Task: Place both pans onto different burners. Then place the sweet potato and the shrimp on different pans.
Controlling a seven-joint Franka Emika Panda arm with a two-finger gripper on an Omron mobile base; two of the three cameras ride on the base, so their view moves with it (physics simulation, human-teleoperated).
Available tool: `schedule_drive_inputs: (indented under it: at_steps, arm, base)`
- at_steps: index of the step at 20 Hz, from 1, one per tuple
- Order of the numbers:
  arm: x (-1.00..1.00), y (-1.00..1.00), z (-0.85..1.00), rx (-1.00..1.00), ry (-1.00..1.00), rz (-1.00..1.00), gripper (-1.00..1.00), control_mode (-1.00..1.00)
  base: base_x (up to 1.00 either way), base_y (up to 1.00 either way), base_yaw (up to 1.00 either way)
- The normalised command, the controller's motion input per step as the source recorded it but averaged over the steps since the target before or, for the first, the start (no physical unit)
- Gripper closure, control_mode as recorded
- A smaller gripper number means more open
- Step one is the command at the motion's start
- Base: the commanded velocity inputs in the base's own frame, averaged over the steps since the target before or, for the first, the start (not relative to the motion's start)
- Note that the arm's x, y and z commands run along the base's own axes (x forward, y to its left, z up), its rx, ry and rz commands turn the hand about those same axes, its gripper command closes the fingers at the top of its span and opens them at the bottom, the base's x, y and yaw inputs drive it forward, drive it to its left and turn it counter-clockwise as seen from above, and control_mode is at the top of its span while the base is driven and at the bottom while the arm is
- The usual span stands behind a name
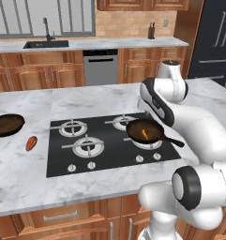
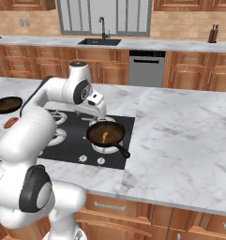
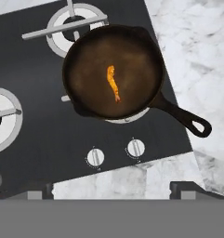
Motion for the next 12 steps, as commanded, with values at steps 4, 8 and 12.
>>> schedule_drive_inputs:
  at_steps: [4, 8, 12]
  arm:
    - [-0.19, -0.02, -0.03, -0.02, -0.03, 0.10, -1.00, -1.00]
    - [-0.05, 0.00, -0.07, -0.03, -0.07, 0.09, -1.00, -1.00]
    - [0.00, 0.00, 0.00, 0.00, 0.00, 0.00, -1.00, 1.00]
  base:
    - [0.00, 0.00, 0.00]
    - [0.00, 0.00, 0.00]
    - [-0.17, 0.20, 0.02]
